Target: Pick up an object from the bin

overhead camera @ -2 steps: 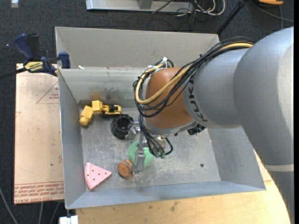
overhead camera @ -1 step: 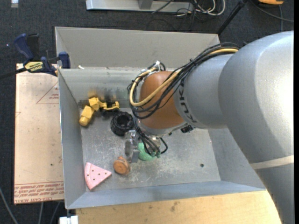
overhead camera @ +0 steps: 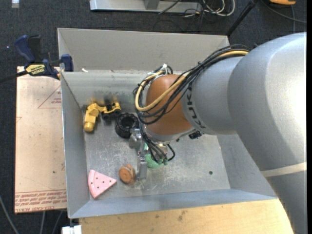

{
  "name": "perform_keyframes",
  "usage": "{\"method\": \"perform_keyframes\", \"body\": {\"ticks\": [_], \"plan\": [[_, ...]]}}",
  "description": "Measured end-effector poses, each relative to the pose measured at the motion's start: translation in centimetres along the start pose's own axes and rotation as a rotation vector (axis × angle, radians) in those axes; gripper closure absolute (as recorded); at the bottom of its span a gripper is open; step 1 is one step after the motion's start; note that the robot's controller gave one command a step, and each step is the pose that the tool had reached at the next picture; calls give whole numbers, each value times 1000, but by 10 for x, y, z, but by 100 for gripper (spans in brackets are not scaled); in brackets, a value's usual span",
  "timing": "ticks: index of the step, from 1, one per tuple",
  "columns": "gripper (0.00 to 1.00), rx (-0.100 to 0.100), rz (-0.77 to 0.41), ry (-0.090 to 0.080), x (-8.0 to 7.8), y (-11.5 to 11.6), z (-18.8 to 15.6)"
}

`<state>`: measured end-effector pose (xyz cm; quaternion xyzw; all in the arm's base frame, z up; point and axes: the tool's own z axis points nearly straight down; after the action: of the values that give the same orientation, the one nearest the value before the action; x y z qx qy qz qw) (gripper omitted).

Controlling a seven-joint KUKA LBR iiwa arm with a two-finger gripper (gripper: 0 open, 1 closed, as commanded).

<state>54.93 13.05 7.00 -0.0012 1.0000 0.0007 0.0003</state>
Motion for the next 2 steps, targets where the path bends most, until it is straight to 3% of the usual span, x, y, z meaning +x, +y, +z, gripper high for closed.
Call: {"method": "perform_keyframes", "body": {"ticks": [1,2], "plan": [[0,0,0,0,0,0,0],[0,0,22,1,-29,-42,-33]]}}
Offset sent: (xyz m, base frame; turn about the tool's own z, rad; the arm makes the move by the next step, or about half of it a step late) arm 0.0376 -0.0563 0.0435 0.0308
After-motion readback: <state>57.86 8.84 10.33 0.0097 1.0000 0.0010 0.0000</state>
